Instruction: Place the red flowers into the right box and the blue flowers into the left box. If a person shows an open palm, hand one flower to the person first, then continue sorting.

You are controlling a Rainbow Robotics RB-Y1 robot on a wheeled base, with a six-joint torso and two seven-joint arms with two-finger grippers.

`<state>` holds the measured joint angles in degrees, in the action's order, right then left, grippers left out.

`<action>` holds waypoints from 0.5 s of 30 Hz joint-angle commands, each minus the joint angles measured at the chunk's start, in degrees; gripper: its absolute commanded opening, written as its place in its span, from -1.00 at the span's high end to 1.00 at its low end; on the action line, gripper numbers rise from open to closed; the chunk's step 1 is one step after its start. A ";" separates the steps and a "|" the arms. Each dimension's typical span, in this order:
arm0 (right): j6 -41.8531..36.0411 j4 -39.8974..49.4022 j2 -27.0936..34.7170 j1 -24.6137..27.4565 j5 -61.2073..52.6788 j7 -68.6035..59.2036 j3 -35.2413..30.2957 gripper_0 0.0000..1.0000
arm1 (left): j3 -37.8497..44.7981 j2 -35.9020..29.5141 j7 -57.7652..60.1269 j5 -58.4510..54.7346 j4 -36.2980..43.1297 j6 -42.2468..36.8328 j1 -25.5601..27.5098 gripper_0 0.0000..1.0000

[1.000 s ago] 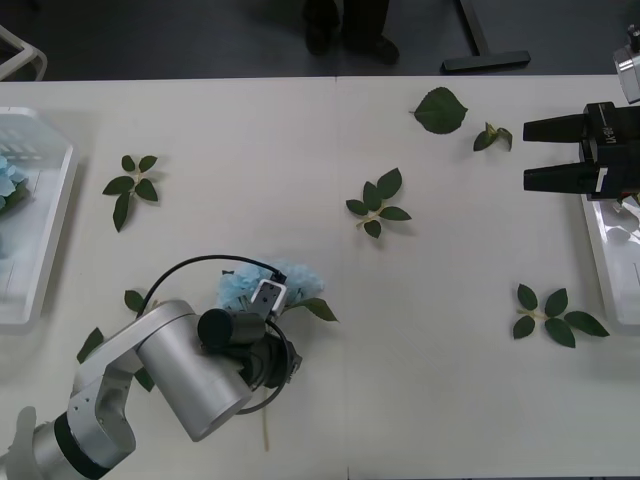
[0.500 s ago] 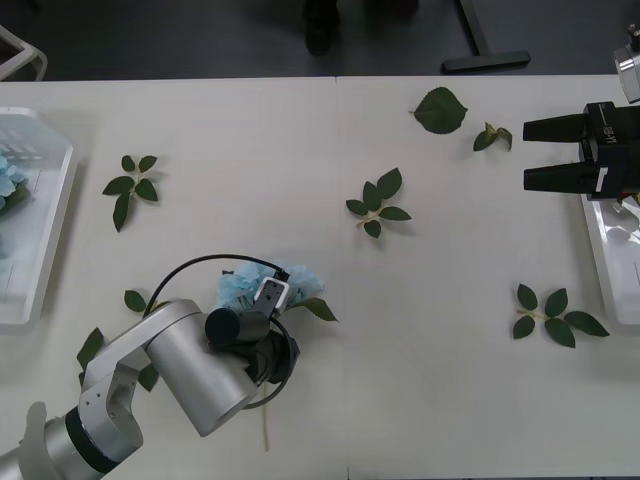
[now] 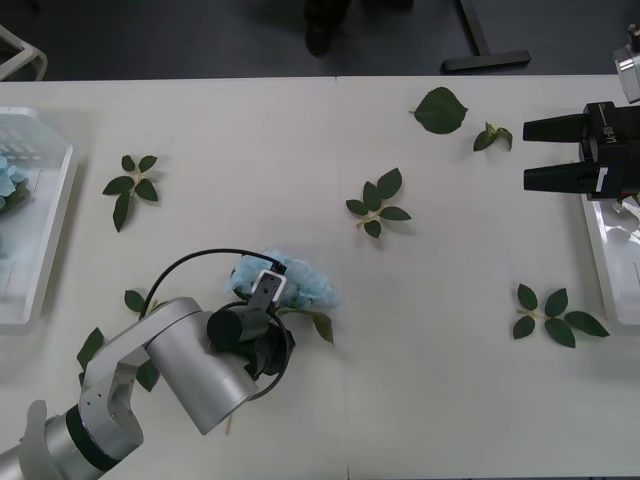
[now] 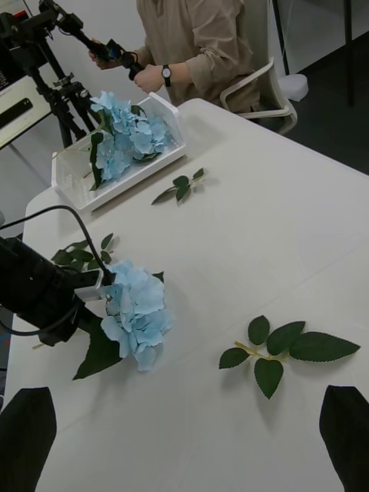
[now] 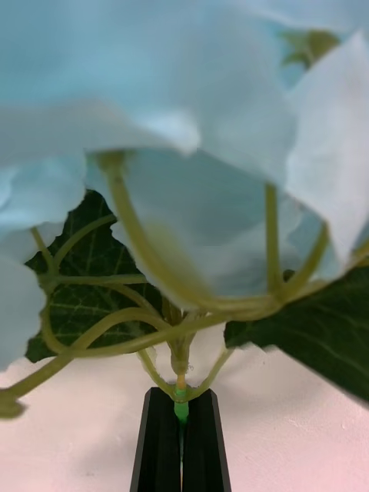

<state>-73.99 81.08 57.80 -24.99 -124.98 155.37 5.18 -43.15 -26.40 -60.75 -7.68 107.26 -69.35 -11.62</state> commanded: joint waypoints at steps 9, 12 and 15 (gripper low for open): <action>0.08 1.62 2.76 0.55 -0.96 -0.37 0.36 -1.00 | 8.96 -14.82 1.43 -6.74 20.45 -9.49 -2.27 1.00; 0.08 1.88 2.76 0.55 -0.96 -0.37 0.45 -1.00 | 14.41 -18.68 0.72 -9.11 25.55 -16.17 -2.27 1.00; 0.08 2.15 2.76 0.64 -0.96 -0.37 0.45 -1.00 | 20.29 -21.85 -2.53 -10.60 28.97 -22.06 -2.27 1.00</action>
<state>-74.01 81.28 57.83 -24.95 -125.05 155.37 5.19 -28.71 -43.40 -60.77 -17.02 131.87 -87.83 -12.09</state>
